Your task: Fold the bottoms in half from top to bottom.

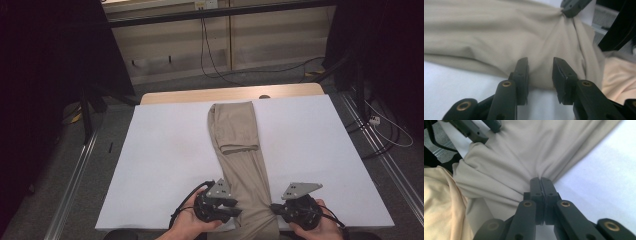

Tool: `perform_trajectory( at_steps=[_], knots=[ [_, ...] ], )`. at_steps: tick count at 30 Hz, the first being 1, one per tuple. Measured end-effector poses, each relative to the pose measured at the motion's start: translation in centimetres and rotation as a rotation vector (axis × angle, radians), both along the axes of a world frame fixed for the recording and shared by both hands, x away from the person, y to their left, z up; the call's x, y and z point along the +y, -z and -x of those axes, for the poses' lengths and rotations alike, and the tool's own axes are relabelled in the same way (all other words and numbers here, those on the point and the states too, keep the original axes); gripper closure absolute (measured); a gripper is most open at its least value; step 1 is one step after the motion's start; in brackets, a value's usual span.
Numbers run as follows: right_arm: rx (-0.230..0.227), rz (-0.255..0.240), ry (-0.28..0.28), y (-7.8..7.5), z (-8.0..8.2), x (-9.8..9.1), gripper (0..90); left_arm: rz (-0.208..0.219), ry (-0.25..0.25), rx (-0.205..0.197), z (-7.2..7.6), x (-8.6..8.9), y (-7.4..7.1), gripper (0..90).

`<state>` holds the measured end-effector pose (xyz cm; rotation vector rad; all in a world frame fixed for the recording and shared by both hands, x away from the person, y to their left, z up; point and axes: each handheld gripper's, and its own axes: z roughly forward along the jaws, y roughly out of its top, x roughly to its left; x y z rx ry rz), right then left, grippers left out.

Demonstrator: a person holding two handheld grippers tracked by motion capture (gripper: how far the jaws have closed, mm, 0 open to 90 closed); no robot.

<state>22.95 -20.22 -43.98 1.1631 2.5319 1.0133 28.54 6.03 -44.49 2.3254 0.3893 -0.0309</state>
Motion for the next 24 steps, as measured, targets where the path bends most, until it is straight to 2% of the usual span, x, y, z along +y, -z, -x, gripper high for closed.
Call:
perform_trajectory(
  at_steps=[3, 5, 6, 7, 9, 12, 16, 17, 18, 19, 20, 21, 23, 24],
  knots=[
    [-0.009, 0.008, 0.009, 0.1, -0.2, 0.1, 75.9, -0.009, -0.019, -0.017, 0.2, -0.2, 0.1, 71.1],
    [-0.019, -0.006, 0.022, -0.1, -0.6, 0.0, 72.8, -0.019, -0.023, 0.022, 0.1, 0.0, 0.0, 83.7],
    [-0.030, -0.010, 0.029, -0.2, -1.0, 0.0, 72.8, -0.002, -0.034, 0.034, 0.3, -0.1, 0.1, 86.2],
    [-0.034, -0.020, 0.037, -0.4, -1.5, -0.2, 72.8, -0.002, -0.037, 0.038, 0.5, 0.0, 0.1, 87.5],
    [-0.042, -0.028, 0.054, -0.6, -2.8, -0.2, 71.6, 0.003, -0.031, 0.057, 0.7, 0.0, 0.0, 88.4],
    [-0.066, -0.035, 0.080, -0.9, -5.1, 0.0, 70.4, -0.011, -0.021, 0.047, 0.8, 0.0, 0.0, 88.3],
    [-0.077, 0.001, 0.097, -0.3, -8.4, 1.0, 69.3, 0.015, -0.026, 0.078, 0.7, 0.1, 0.2, 84.9],
    [-0.076, 0.017, 0.107, 0.0, -9.0, 1.2, 70.6, 0.007, -0.032, 0.071, 0.8, 0.2, 0.1, 83.6],
    [-0.074, 0.026, 0.128, 0.4, -9.6, 1.3, 80.2, 0.018, -0.017, 0.070, 0.7, 0.2, 0.2, 82.6],
    [-0.059, 0.014, 0.138, 0.7, -9.8, 1.2, 86.6, 0.019, -0.016, 0.068, 0.8, 0.3, 0.2, 82.0],
    [-0.029, -0.021, 0.166, 1.1, -10.0, 0.8, 90.0, 0.010, -0.005, 0.061, 0.8, 0.4, 0.2, 81.1],
    [-0.024, -0.039, 0.173, 1.1, -10.0, 0.6, 90.0, 0.017, -0.006, 0.062, 0.8, 0.4, 0.3, 81.0],
    [-0.038, -0.020, 0.193, 1.0, -9.8, 0.2, 90.0, 0.024, -0.007, 0.065, 0.8, 0.4, 0.3, 81.0],
    [-0.041, -0.031, 0.200, 0.9, -9.6, -0.1, 90.0, 0.024, -0.008, 0.063, 0.8, 0.4, 0.3, 81.0]
  ],
)
